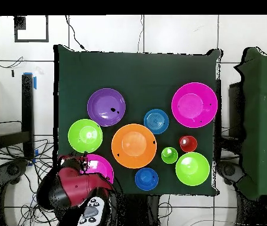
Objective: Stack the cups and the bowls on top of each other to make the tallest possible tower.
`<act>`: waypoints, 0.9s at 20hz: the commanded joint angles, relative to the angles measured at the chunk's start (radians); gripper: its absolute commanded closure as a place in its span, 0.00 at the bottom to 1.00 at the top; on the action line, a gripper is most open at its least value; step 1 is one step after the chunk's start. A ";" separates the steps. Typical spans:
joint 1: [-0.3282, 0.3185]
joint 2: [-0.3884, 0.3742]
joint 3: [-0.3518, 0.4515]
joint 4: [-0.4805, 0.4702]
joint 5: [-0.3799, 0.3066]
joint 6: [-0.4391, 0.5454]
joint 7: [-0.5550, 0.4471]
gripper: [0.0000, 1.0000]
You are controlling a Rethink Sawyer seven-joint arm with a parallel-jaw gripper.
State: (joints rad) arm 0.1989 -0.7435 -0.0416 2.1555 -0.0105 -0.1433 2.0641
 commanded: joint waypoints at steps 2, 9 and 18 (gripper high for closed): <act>0.008 0.041 0.108 0.087 0.035 -0.068 0.251 0.00; 0.045 0.049 0.077 0.092 0.058 -0.067 0.316 0.00; 0.090 0.076 0.028 0.088 0.083 -0.099 0.386 0.00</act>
State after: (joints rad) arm 0.2694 -0.7262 -0.0440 2.1757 0.0172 -0.1853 2.2332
